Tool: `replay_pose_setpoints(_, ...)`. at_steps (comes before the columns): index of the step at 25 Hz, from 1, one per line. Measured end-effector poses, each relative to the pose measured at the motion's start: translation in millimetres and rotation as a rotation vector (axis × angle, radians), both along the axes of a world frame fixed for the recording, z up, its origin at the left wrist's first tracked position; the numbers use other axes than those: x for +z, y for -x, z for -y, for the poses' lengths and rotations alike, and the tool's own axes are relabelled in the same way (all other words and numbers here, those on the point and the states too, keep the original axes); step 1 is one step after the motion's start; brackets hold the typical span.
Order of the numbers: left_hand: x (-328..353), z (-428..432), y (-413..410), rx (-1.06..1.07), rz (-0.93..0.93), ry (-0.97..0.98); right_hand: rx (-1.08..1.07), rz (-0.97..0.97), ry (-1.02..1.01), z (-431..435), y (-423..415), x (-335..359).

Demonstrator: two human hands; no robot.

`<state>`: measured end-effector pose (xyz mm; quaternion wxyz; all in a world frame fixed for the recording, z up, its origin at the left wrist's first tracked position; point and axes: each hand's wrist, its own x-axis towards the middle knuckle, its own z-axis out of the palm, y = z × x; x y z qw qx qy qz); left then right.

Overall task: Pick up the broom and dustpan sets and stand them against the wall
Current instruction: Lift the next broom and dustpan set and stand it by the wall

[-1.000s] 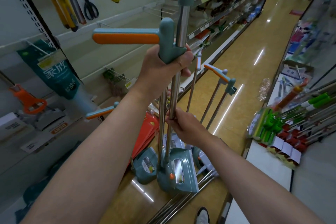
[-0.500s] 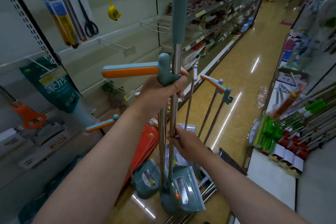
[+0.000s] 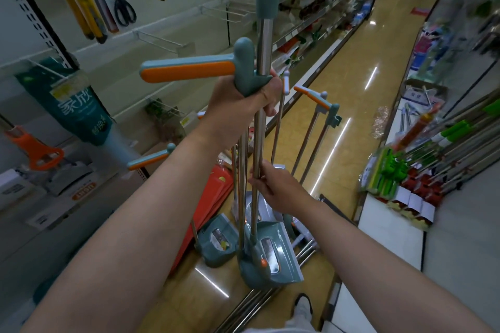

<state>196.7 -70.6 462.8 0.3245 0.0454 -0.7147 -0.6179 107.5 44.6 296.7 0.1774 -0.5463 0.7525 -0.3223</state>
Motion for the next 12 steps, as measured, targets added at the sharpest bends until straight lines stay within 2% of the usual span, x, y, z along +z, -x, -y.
replay_pose_setpoints(8, -9, -4, -18, -0.139, -0.048, 0.048, -0.088, 0.015, 0.066, -17, -33, -3)
replay_pose_setpoints(12, -16, -16, -17, -0.151, -0.035, 0.005, -0.143, 0.145, 0.019, -26, -43, -5)
